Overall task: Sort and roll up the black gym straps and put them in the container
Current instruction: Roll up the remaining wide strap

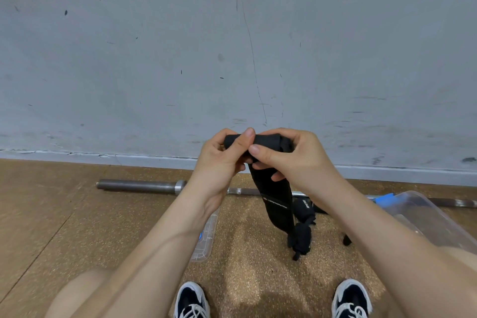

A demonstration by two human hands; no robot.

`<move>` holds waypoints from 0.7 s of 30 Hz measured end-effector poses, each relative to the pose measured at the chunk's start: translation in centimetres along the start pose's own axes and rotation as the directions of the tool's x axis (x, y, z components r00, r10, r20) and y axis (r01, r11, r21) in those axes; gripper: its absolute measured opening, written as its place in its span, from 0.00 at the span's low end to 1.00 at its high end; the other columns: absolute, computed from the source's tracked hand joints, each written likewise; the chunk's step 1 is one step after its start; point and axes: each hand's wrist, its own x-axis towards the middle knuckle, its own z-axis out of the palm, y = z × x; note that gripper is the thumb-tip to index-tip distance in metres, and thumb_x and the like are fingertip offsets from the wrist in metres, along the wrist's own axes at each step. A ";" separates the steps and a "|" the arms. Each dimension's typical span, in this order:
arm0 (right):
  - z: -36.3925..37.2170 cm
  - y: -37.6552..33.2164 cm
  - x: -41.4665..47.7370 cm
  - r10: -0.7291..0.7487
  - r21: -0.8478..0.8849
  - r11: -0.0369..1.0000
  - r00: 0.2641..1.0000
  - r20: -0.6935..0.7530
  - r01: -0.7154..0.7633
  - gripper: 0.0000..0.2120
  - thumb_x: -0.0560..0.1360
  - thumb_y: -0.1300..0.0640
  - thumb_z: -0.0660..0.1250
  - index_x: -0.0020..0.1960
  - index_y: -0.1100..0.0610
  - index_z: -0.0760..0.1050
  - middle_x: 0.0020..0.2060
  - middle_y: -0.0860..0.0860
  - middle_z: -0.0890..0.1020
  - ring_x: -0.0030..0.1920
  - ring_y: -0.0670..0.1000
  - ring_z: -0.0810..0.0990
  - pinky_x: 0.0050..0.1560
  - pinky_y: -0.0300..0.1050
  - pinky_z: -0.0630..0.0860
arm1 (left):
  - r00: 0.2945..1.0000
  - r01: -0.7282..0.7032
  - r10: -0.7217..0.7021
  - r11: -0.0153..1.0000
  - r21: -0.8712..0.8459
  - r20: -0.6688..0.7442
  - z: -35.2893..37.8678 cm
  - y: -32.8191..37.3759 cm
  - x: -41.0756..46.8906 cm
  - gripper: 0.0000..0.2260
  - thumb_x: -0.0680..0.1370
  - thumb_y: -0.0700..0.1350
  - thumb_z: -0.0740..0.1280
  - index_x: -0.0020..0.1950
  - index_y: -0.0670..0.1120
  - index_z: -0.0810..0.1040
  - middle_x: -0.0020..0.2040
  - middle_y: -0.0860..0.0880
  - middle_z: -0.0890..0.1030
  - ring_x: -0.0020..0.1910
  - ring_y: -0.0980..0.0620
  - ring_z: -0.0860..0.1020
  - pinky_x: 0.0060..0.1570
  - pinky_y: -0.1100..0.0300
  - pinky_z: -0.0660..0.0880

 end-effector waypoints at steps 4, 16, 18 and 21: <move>0.0 0.6 0.4 -0.113 -0.155 0.983 0.989 -0.096 0.097 0.11 0.71 0.48 0.77 0.51 0.51 0.82 0.41 0.50 0.86 0.44 0.53 0.86 0.43 0.56 0.83 | 0.998 0.036 -0.036 0.999 0.015 -0.042 0.8 -0.3 -0.2 0.13 0.71 0.57 0.71 0.35 0.50 0.75 0.31 0.50 0.77 0.30 0.54 0.73 0.32 0.62 0.67; -1.2 0.0 0.6 0.052 -0.048 0.997 0.998 -0.036 -0.054 0.12 0.76 0.53 0.72 0.50 0.63 0.80 0.36 0.58 0.84 0.34 0.55 0.85 0.36 0.47 0.81 | 0.967 -0.253 0.079 0.400 0.881 0.242 -0.1 0.0 -0.8 0.23 0.78 0.66 0.40 0.57 0.63 0.72 0.46 0.56 0.81 0.51 0.48 0.78 0.50 0.50 0.74; -0.8 -0.2 0.4 0.095 -0.046 0.994 0.995 -0.038 -0.096 0.11 0.76 0.53 0.71 0.48 0.63 0.80 0.35 0.59 0.84 0.33 0.56 0.85 0.33 0.44 0.81 | 0.958 -0.286 0.096 0.277 0.917 0.270 -0.5 0.2 -0.6 0.22 0.81 0.62 0.42 0.53 0.58 0.74 0.45 0.52 0.77 0.54 0.46 0.75 0.51 0.50 0.72; -0.5 -0.7 0.6 0.118 -0.028 0.992 0.992 -0.043 -0.119 0.08 0.77 0.53 0.70 0.45 0.58 0.79 0.32 0.58 0.84 0.32 0.56 0.85 0.31 0.42 0.80 | 0.930 -0.362 0.182 0.320 0.876 0.318 -0.6 0.6 -0.4 0.13 0.83 0.56 0.52 0.43 0.55 0.70 0.42 0.50 0.72 0.50 0.47 0.72 0.46 0.53 0.68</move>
